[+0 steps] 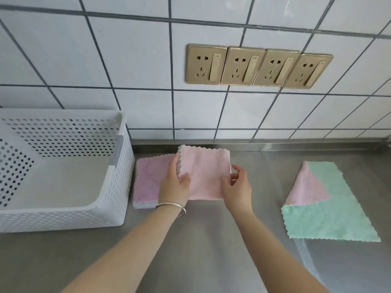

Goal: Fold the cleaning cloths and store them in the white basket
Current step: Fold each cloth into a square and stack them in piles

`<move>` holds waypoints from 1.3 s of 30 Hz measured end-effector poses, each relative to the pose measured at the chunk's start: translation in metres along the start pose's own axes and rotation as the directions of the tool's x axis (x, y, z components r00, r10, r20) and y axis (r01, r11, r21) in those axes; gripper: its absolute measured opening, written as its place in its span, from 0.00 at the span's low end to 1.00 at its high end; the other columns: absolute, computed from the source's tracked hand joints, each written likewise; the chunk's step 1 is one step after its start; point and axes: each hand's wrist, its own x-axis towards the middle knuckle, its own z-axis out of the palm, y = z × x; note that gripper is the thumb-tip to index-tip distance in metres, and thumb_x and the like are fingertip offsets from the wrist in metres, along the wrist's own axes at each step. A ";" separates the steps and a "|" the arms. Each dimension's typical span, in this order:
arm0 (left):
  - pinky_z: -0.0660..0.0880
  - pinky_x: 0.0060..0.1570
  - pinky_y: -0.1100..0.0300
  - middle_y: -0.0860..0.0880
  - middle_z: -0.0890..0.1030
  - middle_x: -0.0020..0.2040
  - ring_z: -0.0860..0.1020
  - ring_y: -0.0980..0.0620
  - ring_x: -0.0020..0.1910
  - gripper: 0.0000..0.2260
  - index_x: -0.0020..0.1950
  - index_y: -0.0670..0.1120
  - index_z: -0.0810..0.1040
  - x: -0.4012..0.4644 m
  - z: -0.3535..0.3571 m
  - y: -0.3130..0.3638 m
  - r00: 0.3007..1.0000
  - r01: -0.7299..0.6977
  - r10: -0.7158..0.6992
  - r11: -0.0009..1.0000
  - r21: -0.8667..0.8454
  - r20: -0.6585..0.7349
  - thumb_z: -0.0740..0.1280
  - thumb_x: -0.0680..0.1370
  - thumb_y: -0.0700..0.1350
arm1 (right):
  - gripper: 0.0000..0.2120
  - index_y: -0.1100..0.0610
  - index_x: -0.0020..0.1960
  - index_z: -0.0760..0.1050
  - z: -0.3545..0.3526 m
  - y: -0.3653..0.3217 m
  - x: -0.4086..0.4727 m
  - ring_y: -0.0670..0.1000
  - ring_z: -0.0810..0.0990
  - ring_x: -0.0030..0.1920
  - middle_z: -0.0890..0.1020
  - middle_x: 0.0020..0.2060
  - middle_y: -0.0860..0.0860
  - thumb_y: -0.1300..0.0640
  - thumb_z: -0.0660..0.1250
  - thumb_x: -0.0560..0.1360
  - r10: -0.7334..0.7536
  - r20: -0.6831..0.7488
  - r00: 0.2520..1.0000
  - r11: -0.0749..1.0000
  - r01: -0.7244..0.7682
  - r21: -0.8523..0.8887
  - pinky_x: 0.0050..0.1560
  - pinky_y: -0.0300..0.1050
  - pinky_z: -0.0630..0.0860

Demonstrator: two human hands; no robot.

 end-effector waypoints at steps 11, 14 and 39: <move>0.72 0.55 0.48 0.40 0.72 0.56 0.74 0.38 0.51 0.21 0.67 0.50 0.70 0.060 0.058 -0.045 0.992 -0.051 -0.001 0.910 0.412 0.124 0.62 0.74 0.39 | 0.17 0.56 0.63 0.69 0.021 0.047 0.068 0.51 0.76 0.43 0.76 0.42 0.48 0.58 0.61 0.74 0.182 0.010 0.983 0.978 -0.180 -0.105 0.42 0.42 0.70; 0.72 0.56 0.48 0.40 0.70 0.59 0.74 0.38 0.53 0.21 0.67 0.48 0.70 0.058 0.057 -0.042 0.994 -0.064 0.020 0.894 0.444 0.103 0.63 0.75 0.40 | 0.18 0.53 0.63 0.69 0.010 0.056 0.063 0.50 0.76 0.45 0.75 0.45 0.48 0.55 0.64 0.73 0.183 0.006 0.983 0.980 -0.182 -0.077 0.45 0.42 0.72; 0.69 0.42 0.65 0.61 0.73 0.47 0.69 0.78 0.49 0.22 0.44 0.74 0.68 -0.109 0.004 -0.102 0.917 -0.324 0.167 0.839 0.437 0.361 0.66 0.73 0.44 | 0.17 0.57 0.64 0.69 -0.019 0.124 -0.133 0.53 0.75 0.61 0.75 0.61 0.53 0.58 0.56 0.76 0.332 0.362 0.871 0.776 -0.034 -0.630 0.57 0.42 0.70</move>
